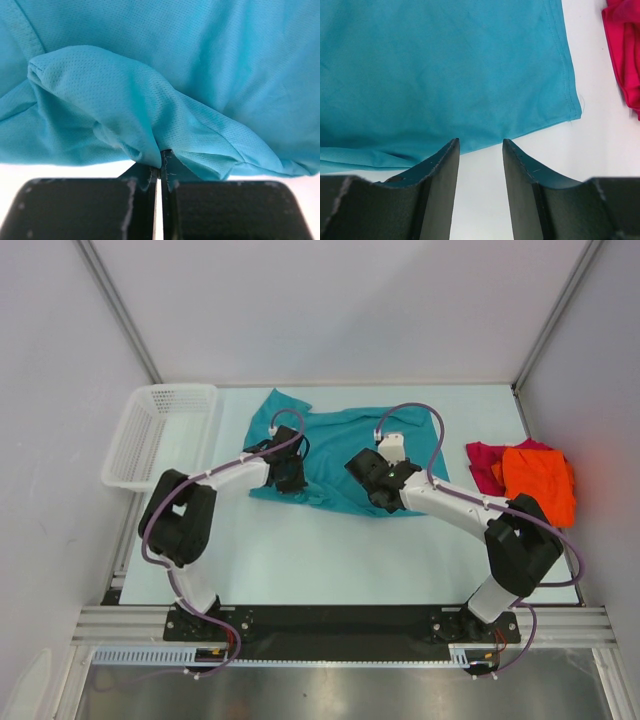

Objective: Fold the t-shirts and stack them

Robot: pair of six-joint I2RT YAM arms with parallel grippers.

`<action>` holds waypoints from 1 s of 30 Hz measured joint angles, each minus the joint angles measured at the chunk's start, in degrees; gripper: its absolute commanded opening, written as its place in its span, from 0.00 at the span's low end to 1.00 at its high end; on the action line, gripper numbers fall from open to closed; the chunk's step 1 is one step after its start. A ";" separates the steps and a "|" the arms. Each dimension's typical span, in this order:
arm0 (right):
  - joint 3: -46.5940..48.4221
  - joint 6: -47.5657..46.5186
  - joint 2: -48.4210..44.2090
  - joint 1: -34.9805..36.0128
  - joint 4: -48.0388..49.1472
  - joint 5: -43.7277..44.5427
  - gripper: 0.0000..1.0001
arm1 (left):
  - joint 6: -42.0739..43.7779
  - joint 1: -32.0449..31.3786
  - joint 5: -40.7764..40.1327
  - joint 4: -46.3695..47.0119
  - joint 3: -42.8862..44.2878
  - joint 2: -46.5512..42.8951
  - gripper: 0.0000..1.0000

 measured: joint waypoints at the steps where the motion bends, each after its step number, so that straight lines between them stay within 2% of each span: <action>1: -0.09 0.02 0.00 -0.04 -0.04 0.00 0.45 | 0.00 0.02 -0.02 -0.33 -0.04 -0.59 0.00; 6: -0.70 0.04 0.00 -0.09 0.33 -0.04 0.45 | 0.00 0.00 -0.09 -2.95 -0.74 -5.70 0.00; 11: -1.31 0.09 0.00 -0.09 0.55 -0.11 0.45 | 0.00 0.00 -0.50 -7.04 -2.43 -15.65 0.00; 14: -1.33 0.13 -0.02 -0.09 0.63 -0.13 0.45 | 0.00 0.00 -0.44 -8.90 -4.04 -21.27 0.07; 19: -1.57 0.20 -0.81 -0.07 0.50 -0.02 0.45 | -0.13 0.00 0.52 -11.91 -9.31 -29.55 0.24; 20: -1.62 0.20 -1.16 -0.07 0.37 0.00 0.45 | -0.13 0.00 0.94 -12.46 -10.78 -31.15 0.34; 22: -1.79 0.20 -1.97 -0.07 0.11 0.09 0.45 | -0.28 0.00 1.55 -13.99 -13.75 -34.71 0.47; 23: -1.99 0.20 -2.62 -0.07 -0.11 0.28 0.45 | -0.72 -0.02 2.14 -14.67 -15.61 -37.09 0.61; 30: -2.64 0.50 -5.99 0.07 -1.60 1.33 0.45 | -2.73 -0.31 3.63 -19.19 -24.33 -49.53 0.71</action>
